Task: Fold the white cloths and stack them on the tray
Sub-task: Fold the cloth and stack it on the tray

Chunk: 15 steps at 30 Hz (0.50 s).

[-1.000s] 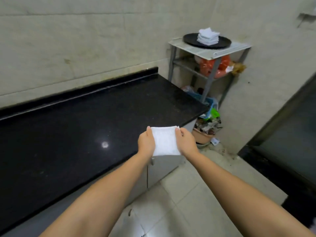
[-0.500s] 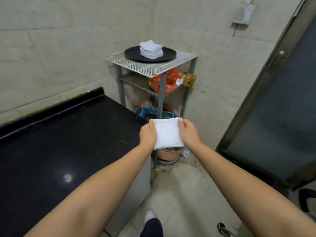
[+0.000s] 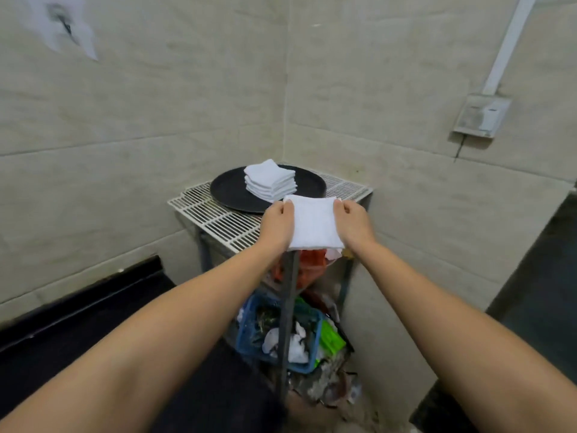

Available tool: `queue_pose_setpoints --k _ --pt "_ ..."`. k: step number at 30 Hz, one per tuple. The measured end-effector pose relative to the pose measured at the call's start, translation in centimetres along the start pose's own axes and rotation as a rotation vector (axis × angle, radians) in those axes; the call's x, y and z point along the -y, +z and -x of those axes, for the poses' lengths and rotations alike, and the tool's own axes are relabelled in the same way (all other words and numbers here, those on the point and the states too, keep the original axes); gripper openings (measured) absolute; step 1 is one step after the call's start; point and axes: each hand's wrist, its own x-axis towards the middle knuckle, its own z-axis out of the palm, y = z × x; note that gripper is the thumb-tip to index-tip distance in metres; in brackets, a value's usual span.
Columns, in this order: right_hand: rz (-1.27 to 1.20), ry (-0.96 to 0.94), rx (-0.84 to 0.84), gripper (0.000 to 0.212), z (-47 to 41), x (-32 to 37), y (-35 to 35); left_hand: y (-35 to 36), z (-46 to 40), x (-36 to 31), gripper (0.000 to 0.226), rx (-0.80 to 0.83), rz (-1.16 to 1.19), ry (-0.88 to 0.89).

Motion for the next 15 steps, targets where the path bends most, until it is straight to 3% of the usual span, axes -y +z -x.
queue_pose_setpoints --k 6,15 --pt "0.064 -0.140 0.191 0.045 -13.4 0.4 4.4 1.4 -11.3 0.1 0.044 -0.166 -0.002 -0.076" --pt "0.001 -0.288 0.529 0.043 -32.1 3.5 12.8 2.0 -25.8 0.5 0.038 -0.478 -0.078 -0.228"
